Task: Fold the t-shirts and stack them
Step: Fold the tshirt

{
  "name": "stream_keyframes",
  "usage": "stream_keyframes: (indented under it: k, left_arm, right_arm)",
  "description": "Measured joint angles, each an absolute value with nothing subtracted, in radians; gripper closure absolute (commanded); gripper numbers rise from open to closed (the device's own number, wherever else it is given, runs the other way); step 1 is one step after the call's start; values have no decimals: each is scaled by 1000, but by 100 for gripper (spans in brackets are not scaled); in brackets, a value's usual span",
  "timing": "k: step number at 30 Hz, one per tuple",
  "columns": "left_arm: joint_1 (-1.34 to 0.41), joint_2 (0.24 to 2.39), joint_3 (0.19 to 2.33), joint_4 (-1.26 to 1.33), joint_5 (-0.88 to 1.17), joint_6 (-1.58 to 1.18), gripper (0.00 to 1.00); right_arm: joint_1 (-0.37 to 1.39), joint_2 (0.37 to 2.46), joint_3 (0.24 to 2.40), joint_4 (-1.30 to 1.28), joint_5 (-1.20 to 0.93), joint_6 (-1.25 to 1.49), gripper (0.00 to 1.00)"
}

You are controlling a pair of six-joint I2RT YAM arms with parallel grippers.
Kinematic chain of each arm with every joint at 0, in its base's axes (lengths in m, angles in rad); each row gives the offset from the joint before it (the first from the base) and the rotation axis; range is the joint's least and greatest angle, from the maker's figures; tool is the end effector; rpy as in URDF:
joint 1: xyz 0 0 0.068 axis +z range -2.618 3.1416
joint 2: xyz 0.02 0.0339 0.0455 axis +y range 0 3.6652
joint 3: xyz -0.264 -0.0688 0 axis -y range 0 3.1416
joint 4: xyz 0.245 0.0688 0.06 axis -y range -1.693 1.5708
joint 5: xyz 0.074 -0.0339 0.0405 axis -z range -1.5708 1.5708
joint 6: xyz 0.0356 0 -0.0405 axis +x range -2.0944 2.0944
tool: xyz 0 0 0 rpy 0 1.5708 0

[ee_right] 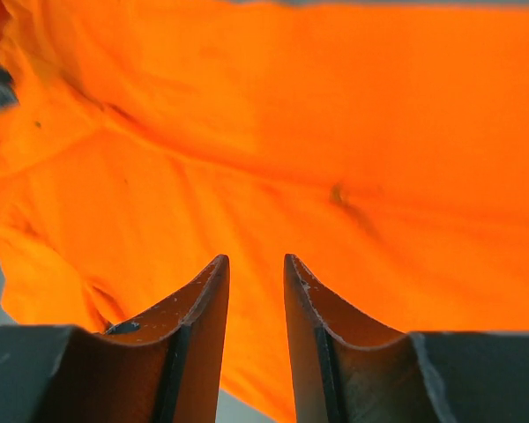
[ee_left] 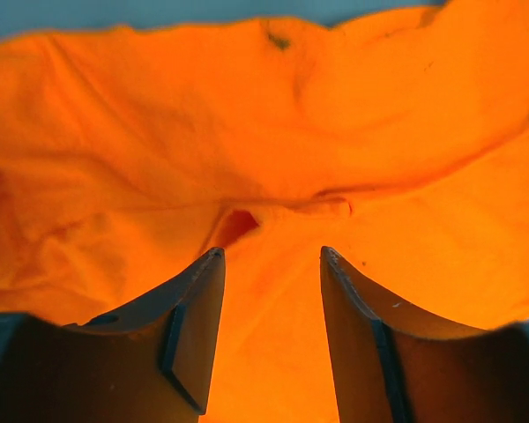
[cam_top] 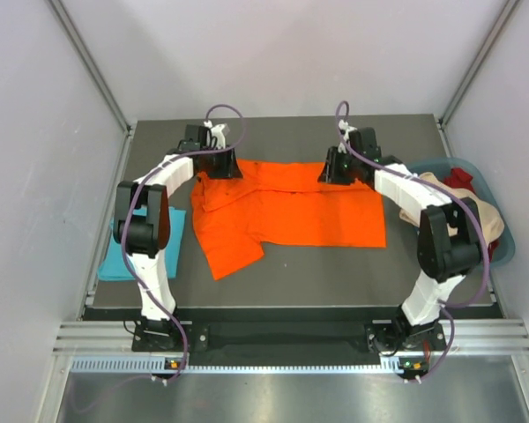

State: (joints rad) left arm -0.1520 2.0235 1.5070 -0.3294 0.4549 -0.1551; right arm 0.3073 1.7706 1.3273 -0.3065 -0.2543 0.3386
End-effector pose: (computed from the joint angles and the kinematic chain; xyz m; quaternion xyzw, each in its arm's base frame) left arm 0.4409 -0.0834 0.2028 0.0785 0.9111 -0.2612 0.3091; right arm 0.3774 0.1292 0.2475 -0.0364 0.9102 0.2359 0.3385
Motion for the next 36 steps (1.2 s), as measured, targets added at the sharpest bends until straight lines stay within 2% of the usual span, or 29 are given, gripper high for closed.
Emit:
stream_keyframes:
  k: [8,20,28,36]
  left_arm:
    - [-157,2053,1507,-213,449,-108,48]
    - [-225,2135,1515,-196,434,-102,49]
    - [-297,2055,1467,-204,334,-132,50]
    - [-414,1900,1302,-238,313,-271,52]
  right_arm:
    - [313,1662,1185,-268,-257,343,68]
    - [314,1589,1163,-239,-255,342,68]
    - [314,1589,1151,-223,-256,343,68]
    - [319,1600,1152,-222,-254,349,70]
